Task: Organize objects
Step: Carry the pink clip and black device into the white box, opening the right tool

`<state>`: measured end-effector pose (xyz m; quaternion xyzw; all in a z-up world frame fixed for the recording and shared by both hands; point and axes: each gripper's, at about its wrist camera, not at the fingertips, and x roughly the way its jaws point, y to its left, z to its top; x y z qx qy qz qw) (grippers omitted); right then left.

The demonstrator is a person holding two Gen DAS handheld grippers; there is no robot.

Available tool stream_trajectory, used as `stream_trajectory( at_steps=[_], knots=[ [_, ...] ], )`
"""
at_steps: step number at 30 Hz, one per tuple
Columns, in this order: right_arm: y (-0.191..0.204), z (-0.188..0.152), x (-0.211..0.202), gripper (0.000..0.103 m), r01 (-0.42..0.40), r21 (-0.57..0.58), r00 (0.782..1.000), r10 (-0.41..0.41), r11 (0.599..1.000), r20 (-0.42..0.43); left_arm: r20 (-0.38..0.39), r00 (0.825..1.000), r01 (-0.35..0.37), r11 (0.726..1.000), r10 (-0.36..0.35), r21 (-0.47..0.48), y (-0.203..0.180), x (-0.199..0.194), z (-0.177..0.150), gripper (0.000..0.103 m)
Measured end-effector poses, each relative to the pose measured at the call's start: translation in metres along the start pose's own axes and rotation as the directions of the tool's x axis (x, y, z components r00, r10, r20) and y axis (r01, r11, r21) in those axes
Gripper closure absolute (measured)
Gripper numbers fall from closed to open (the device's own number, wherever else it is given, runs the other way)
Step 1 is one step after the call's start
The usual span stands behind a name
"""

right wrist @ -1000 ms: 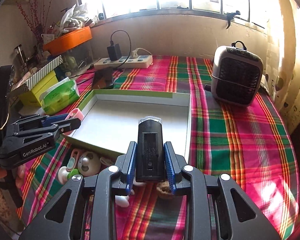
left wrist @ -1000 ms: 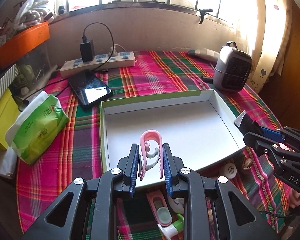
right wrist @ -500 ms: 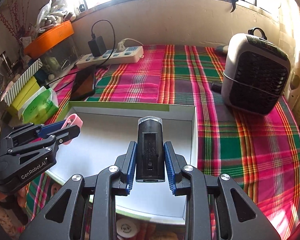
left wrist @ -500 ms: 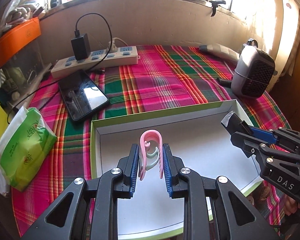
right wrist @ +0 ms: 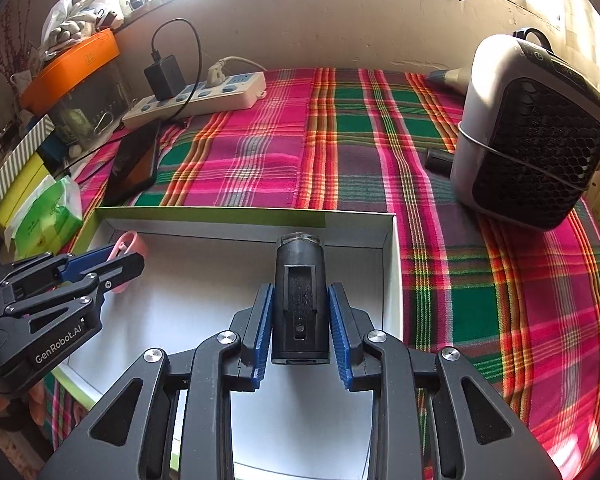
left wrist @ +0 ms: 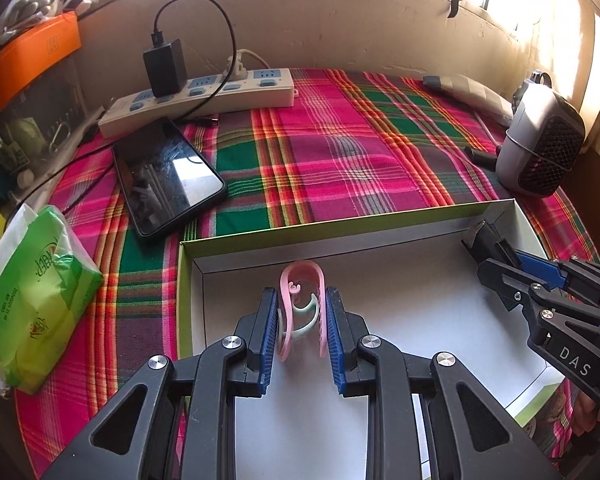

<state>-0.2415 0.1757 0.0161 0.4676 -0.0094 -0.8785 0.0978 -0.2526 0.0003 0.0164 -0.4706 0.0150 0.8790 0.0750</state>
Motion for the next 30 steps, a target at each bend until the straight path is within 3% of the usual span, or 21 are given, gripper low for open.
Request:
stream_trajectory(
  at_steps=[28,30],
  knots=[
    [0.0036,-0.0017,0.0012,0.074,0.042,-0.027,0.999,-0.042,0.999,0.034,-0.001,0.998,-0.066,0.998,0.066,-0.003,0.0012,0.0058,0.0009,0.079],
    [0.0039,-0.0019,-0.0007,0.07,0.043,-0.024,0.998,-0.042,0.999,0.041,-0.001,0.998,-0.07,0.998,0.07,-0.008,0.0024,0.0043,0.0,0.078]
  ],
)
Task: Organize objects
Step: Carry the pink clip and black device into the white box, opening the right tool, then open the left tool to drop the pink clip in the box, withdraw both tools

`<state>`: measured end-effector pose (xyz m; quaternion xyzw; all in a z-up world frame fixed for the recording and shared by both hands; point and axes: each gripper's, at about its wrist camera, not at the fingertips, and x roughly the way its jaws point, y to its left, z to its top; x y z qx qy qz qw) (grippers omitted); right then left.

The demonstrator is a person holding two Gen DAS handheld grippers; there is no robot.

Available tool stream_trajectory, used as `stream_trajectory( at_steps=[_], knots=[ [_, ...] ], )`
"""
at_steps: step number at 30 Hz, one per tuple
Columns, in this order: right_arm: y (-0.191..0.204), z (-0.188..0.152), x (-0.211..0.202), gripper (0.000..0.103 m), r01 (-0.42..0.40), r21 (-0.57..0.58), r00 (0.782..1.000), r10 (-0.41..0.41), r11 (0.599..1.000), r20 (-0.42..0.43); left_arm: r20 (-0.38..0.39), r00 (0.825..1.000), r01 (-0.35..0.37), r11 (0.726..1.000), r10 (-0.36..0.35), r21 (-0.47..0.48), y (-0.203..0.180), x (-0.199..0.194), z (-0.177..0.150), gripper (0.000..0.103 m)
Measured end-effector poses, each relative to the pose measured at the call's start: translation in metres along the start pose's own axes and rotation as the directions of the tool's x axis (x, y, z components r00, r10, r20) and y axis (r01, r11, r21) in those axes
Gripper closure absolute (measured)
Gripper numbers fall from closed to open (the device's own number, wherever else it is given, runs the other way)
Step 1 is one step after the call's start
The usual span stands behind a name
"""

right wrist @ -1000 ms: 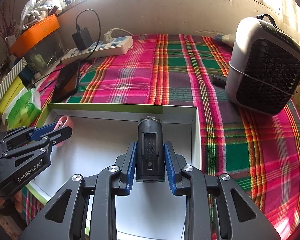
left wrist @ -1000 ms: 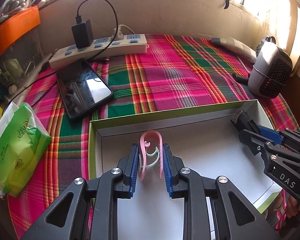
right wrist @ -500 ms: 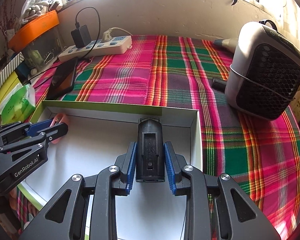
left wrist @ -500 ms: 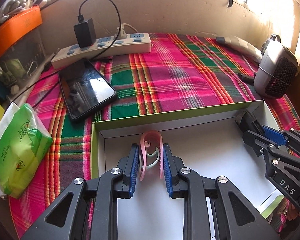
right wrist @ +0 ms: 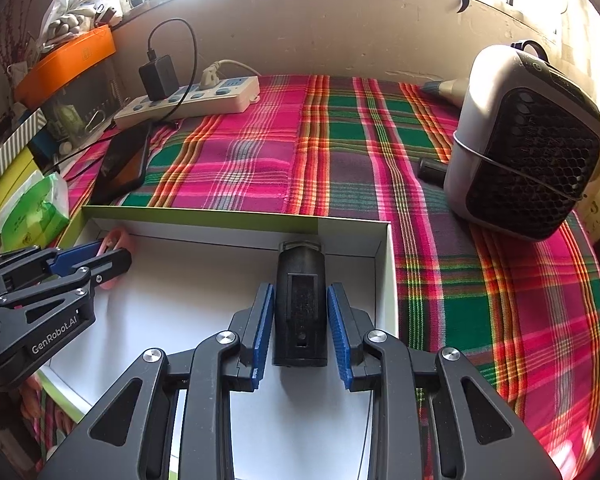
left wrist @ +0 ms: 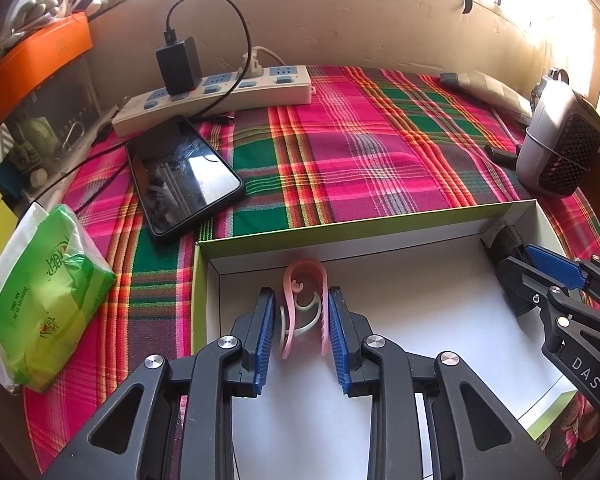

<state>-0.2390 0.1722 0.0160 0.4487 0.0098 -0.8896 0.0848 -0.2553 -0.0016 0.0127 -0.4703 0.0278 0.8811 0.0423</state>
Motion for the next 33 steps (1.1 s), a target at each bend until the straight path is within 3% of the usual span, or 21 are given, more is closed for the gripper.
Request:
stream_trajectory(
  at_steps=[3,18,33],
  knots=[
    [0.002,-0.001,-0.005,0.056,0.006,-0.008,1.0,-0.006,1.0,0.019,0.007,1.0,0.001,1.0,-0.001,-0.009,0.002,-0.005,-0.002,0.077],
    [0.011,-0.018,-0.042,0.055,-0.019,0.004,0.997,0.019,1.0,0.073,0.076,0.997,0.013,1.0,-0.011,-0.025,0.003,-0.053,-0.027,0.076],
    [0.012,-0.046,-0.086,0.055,-0.058,0.018,0.986,0.054,0.998,0.155,0.138,0.99,-0.02,0.999,0.024,-0.029,0.003,-0.097,-0.067,0.076]
  ],
)
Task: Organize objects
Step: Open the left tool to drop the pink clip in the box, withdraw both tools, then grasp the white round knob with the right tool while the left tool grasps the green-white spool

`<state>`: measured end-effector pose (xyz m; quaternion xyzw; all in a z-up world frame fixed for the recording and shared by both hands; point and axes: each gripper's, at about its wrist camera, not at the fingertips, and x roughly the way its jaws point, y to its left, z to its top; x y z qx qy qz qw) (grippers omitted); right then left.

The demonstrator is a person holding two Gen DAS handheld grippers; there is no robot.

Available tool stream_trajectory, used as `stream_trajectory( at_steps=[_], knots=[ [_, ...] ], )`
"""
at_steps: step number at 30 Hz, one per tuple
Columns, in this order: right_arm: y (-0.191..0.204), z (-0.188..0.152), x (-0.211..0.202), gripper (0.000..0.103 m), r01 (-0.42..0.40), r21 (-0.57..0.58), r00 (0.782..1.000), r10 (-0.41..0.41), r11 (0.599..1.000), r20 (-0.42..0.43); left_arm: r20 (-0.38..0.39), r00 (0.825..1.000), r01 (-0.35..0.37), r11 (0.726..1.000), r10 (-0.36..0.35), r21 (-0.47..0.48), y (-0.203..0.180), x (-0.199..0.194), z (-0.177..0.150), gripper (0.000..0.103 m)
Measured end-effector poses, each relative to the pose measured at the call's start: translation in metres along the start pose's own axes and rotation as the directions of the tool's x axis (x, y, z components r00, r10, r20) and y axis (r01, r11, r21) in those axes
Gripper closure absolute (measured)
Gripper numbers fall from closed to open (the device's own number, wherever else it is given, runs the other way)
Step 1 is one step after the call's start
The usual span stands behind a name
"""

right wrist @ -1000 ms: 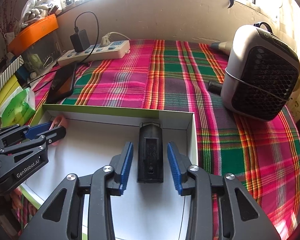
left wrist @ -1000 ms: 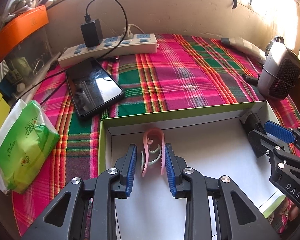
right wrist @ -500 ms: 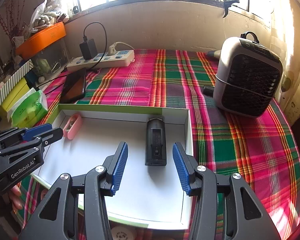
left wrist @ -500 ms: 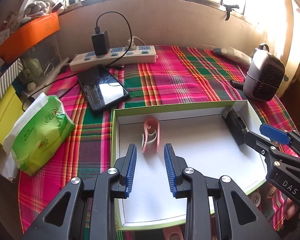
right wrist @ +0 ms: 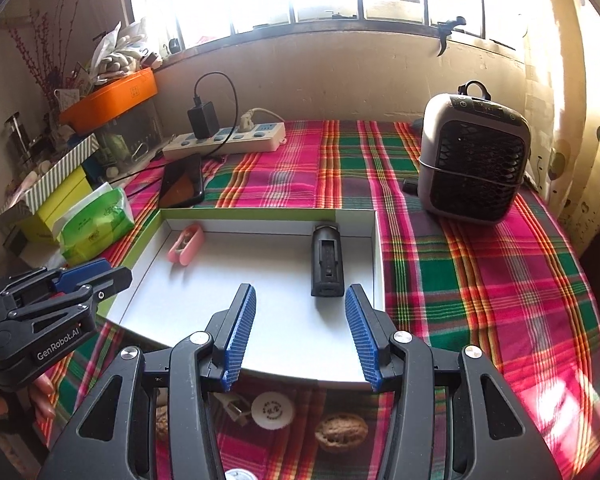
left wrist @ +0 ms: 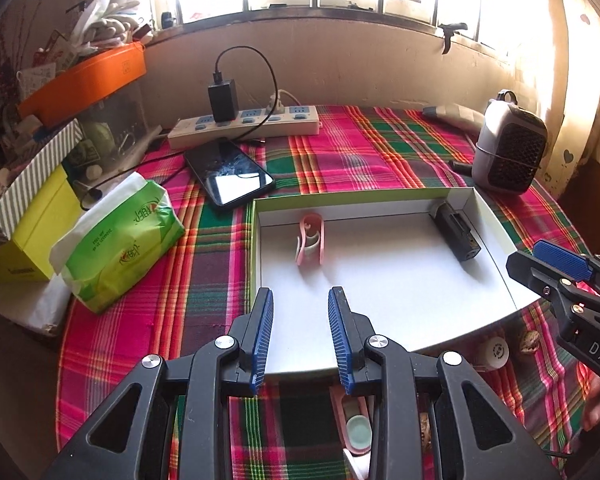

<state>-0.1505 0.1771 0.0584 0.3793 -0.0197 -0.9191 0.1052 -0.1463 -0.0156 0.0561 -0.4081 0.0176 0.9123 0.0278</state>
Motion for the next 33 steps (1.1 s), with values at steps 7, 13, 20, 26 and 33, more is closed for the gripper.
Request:
stream_trajectory(
  at_steps=[7,13,20,26,33],
  knots=[
    [0.0,-0.017,-0.016,0.055,-0.012,-0.007,1.0,0.013,1.0,0.011,0.008,1.0,0.024,1.0,-0.024,-0.015,0.002,-0.014,-0.018,0.076],
    [-0.001,-0.035,-0.026,0.055,-0.022,-0.008,1.0,0.022,1.0,0.003,-0.002,0.999,0.041,0.999,-0.041,-0.031,0.008,-0.02,-0.038,0.076],
    [0.005,-0.062,-0.032,0.055,-0.059,-0.033,0.998,0.058,0.998,-0.023,0.02,0.995,0.099,0.994,-0.098,-0.036,0.012,-0.031,-0.058,0.076],
    [0.009,-0.078,-0.035,0.055,-0.099,-0.028,0.995,0.098,0.995,-0.035,0.008,0.987,0.163,0.986,-0.163,-0.045,0.014,-0.032,-0.073,0.071],
    [0.013,-0.094,-0.036,0.055,-0.133,-0.037,0.99,0.131,0.99,-0.049,-0.005,0.977,0.215,0.975,-0.215,-0.05,0.009,-0.032,-0.086,0.065]
  ],
)
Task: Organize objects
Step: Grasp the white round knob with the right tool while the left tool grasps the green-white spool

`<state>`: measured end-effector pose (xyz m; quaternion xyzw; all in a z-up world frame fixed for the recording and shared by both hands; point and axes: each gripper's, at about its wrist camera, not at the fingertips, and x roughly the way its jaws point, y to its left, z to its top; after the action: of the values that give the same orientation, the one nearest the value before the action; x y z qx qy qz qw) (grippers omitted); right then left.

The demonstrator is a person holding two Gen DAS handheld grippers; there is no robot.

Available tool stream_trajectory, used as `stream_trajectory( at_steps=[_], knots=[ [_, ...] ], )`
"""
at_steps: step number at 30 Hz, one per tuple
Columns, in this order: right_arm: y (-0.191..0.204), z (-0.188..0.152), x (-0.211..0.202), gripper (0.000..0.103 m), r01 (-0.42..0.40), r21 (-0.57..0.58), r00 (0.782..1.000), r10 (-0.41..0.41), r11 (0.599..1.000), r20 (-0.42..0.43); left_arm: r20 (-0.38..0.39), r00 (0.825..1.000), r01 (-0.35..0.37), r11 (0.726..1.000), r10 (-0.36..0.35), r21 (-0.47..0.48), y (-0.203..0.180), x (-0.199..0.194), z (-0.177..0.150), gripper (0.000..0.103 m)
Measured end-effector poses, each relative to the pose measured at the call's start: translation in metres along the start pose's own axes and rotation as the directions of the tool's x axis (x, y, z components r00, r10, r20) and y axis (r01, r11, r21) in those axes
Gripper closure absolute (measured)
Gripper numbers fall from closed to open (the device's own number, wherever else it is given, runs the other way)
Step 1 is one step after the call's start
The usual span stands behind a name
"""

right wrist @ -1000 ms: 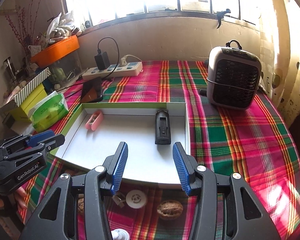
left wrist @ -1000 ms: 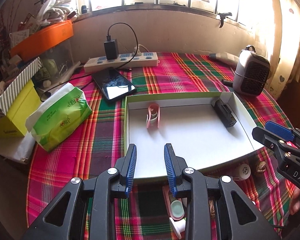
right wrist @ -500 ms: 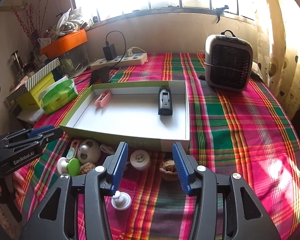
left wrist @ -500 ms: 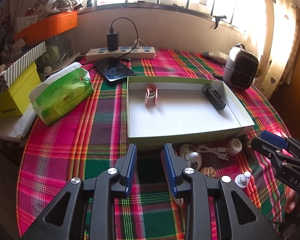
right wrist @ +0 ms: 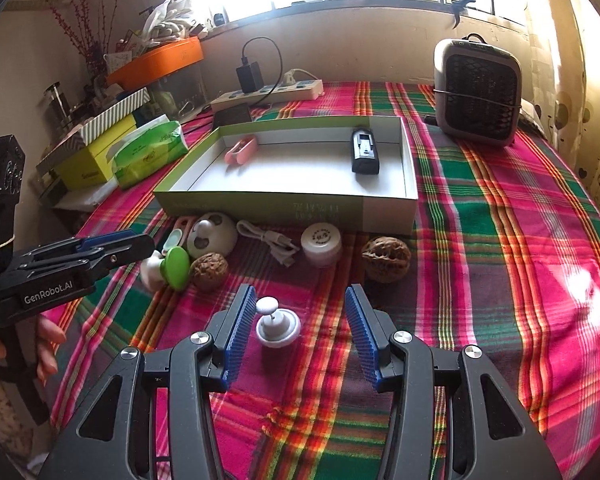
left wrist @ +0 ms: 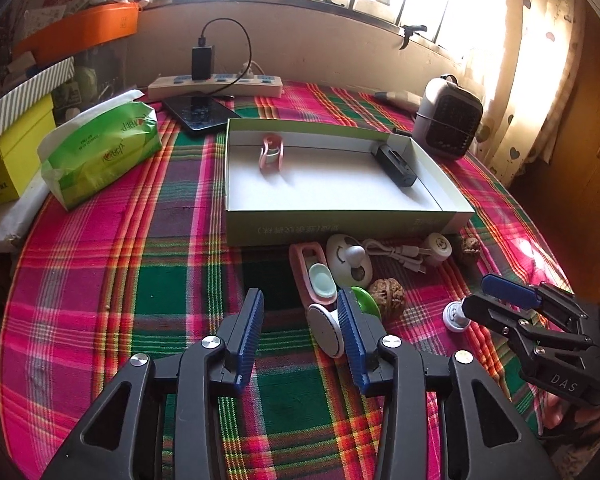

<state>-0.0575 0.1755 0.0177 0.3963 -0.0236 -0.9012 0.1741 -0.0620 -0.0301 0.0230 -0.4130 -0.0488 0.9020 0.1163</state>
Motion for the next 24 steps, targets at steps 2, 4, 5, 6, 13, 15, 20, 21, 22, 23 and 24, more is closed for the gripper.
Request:
stream_trajectory(
  at_steps=[2,4,5,6,13,15,20,21,22,23,24],
  knots=[
    [0.003,-0.003,-0.001,0.055,-0.007,-0.007,1.0,0.007,1.0,0.0,0.002,1.0,0.004,1.0,-0.004,-0.003,-0.001,-0.002,-0.001,0.065],
    [0.005,-0.005,-0.001,0.055,-0.012,-0.013,1.0,0.012,1.0,-0.002,0.006,1.0,0.019,1.0,-0.019,-0.007,-0.002,-0.004,-0.002,0.065],
    [0.006,-0.006,0.0,0.055,-0.017,-0.016,1.0,0.017,1.0,-0.005,0.005,1.0,0.022,1.0,-0.022,-0.006,-0.002,-0.005,-0.002,0.065],
    [0.007,-0.007,0.0,0.055,-0.022,-0.02,1.0,0.022,1.0,-0.009,0.005,1.0,0.025,1.0,-0.025,-0.002,-0.003,-0.005,-0.002,0.065],
    [0.015,-0.011,0.008,0.053,-0.033,-0.045,0.999,0.031,0.998,-0.038,-0.013,0.999,0.035,0.999,-0.034,0.02,-0.012,0.001,-0.003,0.064],
    [0.016,-0.011,0.009,0.053,-0.032,-0.051,0.999,0.029,0.998,-0.044,-0.018,0.999,0.039,0.999,-0.039,0.025,-0.015,0.003,-0.003,0.063],
    [0.018,-0.011,0.014,0.053,-0.021,-0.058,0.997,0.017,0.998,-0.07,-0.032,0.999,0.033,0.999,-0.033,0.024,-0.021,0.009,-0.002,0.063],
    [0.018,-0.011,0.015,0.053,-0.019,-0.061,0.997,0.015,0.998,-0.075,-0.033,0.999,0.027,0.999,-0.026,0.025,-0.021,0.01,-0.001,0.063],
    [0.019,-0.011,0.016,0.053,-0.023,-0.065,0.997,0.017,0.998,-0.08,-0.035,0.999,0.023,0.999,-0.022,0.025,-0.022,0.011,-0.001,0.063],
    [0.02,-0.011,0.016,0.053,-0.02,-0.069,0.997,0.014,0.997,-0.08,-0.037,0.999,0.021,0.999,-0.02,0.024,-0.023,0.012,0.0,0.063],
    [0.021,-0.011,0.017,0.053,-0.018,-0.074,0.997,0.012,0.997,-0.08,-0.038,0.999,0.015,1.0,-0.014,0.022,-0.023,0.013,0.0,0.063]
  ],
)
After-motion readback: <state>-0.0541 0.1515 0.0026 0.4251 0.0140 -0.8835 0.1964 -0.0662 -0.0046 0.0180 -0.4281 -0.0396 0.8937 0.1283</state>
